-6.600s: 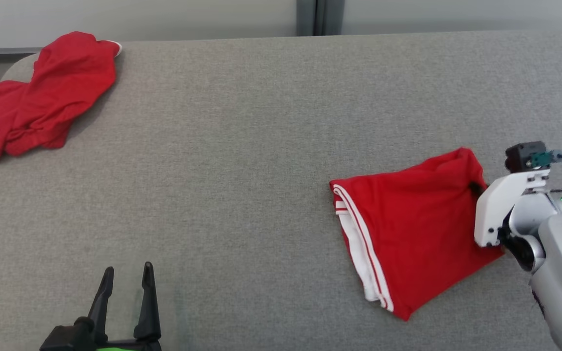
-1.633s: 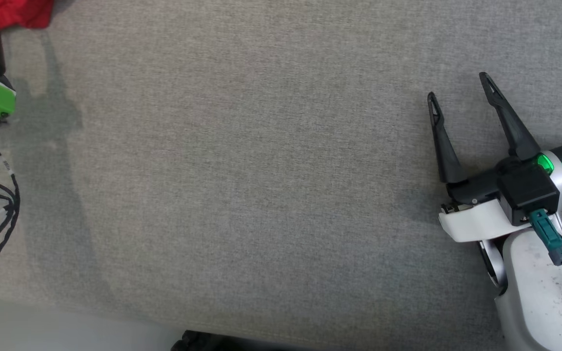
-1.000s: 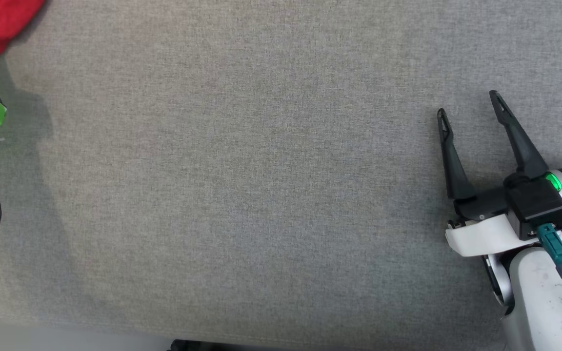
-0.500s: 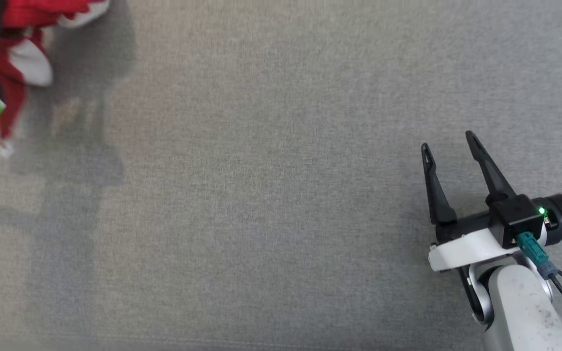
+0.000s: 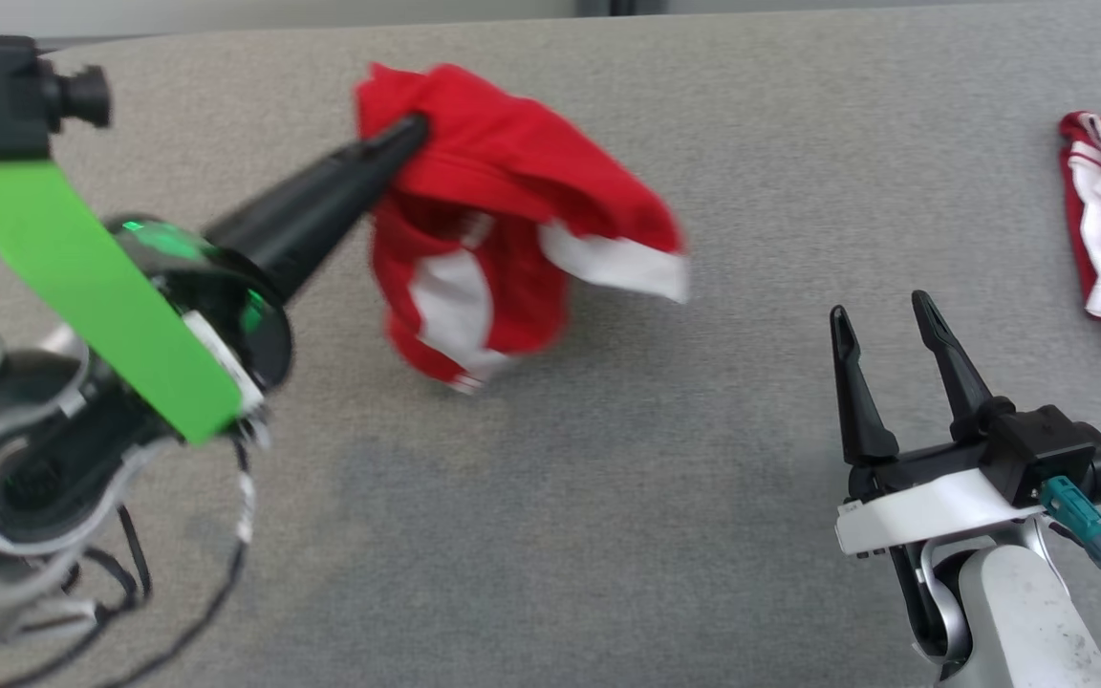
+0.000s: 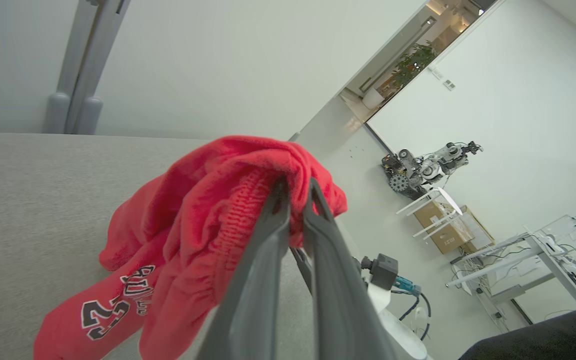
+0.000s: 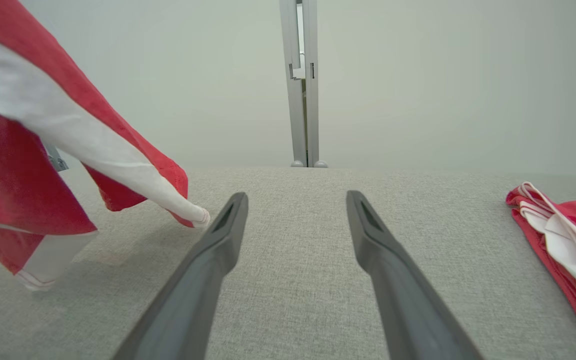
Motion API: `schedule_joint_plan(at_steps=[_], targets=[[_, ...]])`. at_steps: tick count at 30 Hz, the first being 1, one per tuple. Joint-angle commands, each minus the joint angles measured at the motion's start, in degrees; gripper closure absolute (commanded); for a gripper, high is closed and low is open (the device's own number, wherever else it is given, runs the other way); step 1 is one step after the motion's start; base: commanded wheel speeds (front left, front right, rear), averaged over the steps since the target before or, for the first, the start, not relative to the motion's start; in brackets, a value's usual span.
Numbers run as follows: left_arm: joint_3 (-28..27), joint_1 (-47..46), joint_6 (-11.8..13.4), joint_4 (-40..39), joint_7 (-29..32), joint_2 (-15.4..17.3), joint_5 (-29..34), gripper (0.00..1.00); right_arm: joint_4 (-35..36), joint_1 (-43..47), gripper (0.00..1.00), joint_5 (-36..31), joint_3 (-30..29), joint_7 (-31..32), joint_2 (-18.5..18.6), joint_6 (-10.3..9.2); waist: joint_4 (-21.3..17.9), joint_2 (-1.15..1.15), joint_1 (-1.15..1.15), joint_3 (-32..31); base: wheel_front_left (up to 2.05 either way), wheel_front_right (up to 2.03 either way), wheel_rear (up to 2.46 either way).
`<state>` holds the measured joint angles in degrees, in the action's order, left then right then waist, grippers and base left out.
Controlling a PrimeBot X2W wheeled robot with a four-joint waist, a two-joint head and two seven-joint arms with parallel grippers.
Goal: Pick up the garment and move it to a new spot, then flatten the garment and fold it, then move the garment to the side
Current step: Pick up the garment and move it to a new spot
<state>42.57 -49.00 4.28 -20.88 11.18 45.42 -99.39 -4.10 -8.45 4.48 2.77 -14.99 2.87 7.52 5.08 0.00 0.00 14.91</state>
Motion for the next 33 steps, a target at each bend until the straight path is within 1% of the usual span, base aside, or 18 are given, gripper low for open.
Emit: schedule_joint_plan(at_steps=[1, 2, 3, 4, 8, 10, 12, 13, 16, 17, 18, 22, 23, 25, 28, 31, 32, 33], targets=[[-0.8, 0.9, 1.9, -3.3, -0.5, -1.1, -2.4, 1.00, 0.2, 0.2, 0.00, 0.9, 0.0, -0.3, 0.1, -0.07, -2.9, 0.00, 0.00, -1.5, 0.00, 0.00, 0.00], [-1.2, 1.1, 3.7, -5.7, -1.0, -2.0, -4.1, 1.00, 0.3, 0.0, 0.00, 1.3, 0.1, -0.2, 0.1, -0.07, -3.5, 0.00, 0.00, -1.3, 0.00, 0.00, 0.00], [-1.3, 1.3, 5.0, -7.6, -1.3, -2.9, -5.3, 1.00, 0.3, -0.2, 0.00, 1.6, 0.3, -0.2, 0.1, -0.07, -4.1, 0.00, 0.00, -1.1, 0.00, 0.00, 0.00], [-1.5, 1.6, 6.8, -9.6, -2.2, -4.3, -6.9, 1.00, 0.5, -0.4, 0.00, 2.1, 0.3, -0.2, 0.1, -0.07, -4.8, 0.00, 0.00, -0.9, 0.00, 0.00, 0.00], [-1.3, 2.0, 12.5, -13.1, -5.2, -10.0, -11.0, 1.00, 0.6, -1.1, 0.00, 3.7, 0.3, -0.2, 0.0, -0.07, -7.5, 0.00, 0.00, 0.1, 0.00, 0.00, 0.00], [-0.9, 1.1, 13.8, -13.2, -6.7, -12.4, -10.6, 1.00, 0.6, -1.4, 0.00, 4.5, 0.4, -0.2, 0.0, -0.07, -9.0, 0.00, 0.00, 0.6, 0.00, 0.00, 0.00], [-1.3, 1.5, 14.3, -10.9, -8.5, -14.7, -11.4, 1.00, 0.4, -1.4, 0.00, 5.0, 0.4, -0.2, 0.1, -0.07, -10.4, 0.00, 0.00, 1.2, 0.00, 0.00, 0.00], [-1.7, 1.6, 14.4, -9.4, -9.5, -15.3, -11.2, 1.00, 0.3, -1.5, 0.00, 5.2, 0.6, -0.2, 0.0, -0.07, -11.0, 0.00, 0.00, 1.5, 0.00, 0.00, 0.00], [-3.9, 3.4, 13.9, -1.2, -12.8, -16.5, -11.4, 1.00, 0.3, -2.0, 0.00, 5.9, 0.9, -0.2, 0.0, -0.07, -12.9, 0.00, 0.00, 2.4, 0.00, 0.00, 0.00], [-4.6, 3.8, 13.8, 1.7, -13.7, -16.2, -11.1, 1.00, 0.3, -2.1, 0.00, 6.0, 1.0, -0.2, 0.0, -0.07, -13.5, 0.00, 0.00, 2.5, 0.00, 0.00, 0.00], [-6.2, 4.9, 13.6, 6.4, -15.2, -16.1, -12.0, 1.00, 0.2, -2.1, 0.00, 6.1, 1.1, -0.2, 0.1, -0.07, -14.2, 0.00, 0.00, 2.8, 0.00, 0.00, 0.00], [-8.4, 7.8, 12.1, 21.3, -18.1, -13.3, -10.3, 1.00, 0.1, -1.9, 0.00, 6.2, 1.0, -0.2, 0.0, -0.07, -15.8, 0.00, 0.00, 3.3, 0.00, 0.00, 0.00], [-9.0, 8.4, 11.7, 23.8, -18.8, -13.3, -10.6, 1.00, 0.2, -1.9, 0.00, 6.1, 1.0, -0.2, 0.0, -0.07, -15.9, 0.00, 0.00, 3.4, 0.00, 0.00, 0.00], [-10.6, 9.8, 10.5, 31.5, -20.5, -13.2, -11.3, 1.00, 0.1, -1.6, 0.00, 5.5, 0.8, -0.2, 0.0, -0.07, -16.1, 0.00, 0.00, 3.6, 0.00, 0.00, 0.00], [-12.1, 11.5, 8.9, 40.3, -21.8, -14.5, -12.6, 1.00, -0.2, -1.1, 0.00, 4.6, 0.4, -0.2, 0.0, -0.07, -15.7, 0.00, 0.00, 3.5, 0.00, 0.00, 0.00], [-12.5, 12.3, 7.3, 46.8, -22.5, -16.5, -13.1, 1.00, -0.5, -0.5, 0.00, 3.4, 0.3, -0.2, 0.0, -0.07, -14.6, 0.00, 0.00, 3.0, 0.00, 0.00, 0.00], [-12.1, 12.4, 6.4, 48.5, -22.9, -17.3, -12.4, 0.74, -0.6, -0.4, 0.00, 3.1, 0.3, -0.2, 0.0, -0.07, -14.1, 0.00, 0.00, 2.8, 0.00, 0.00, 0.00], [-11.9, 12.3, 5.3, 50.1, -23.1, -18.3, -12.2, 0.50, -0.7, -0.3, 0.00, 2.7, 0.3, -0.2, 0.0, -0.07, -13.6, 0.00, 0.00, 2.4, 0.00, 0.00, 0.00]])
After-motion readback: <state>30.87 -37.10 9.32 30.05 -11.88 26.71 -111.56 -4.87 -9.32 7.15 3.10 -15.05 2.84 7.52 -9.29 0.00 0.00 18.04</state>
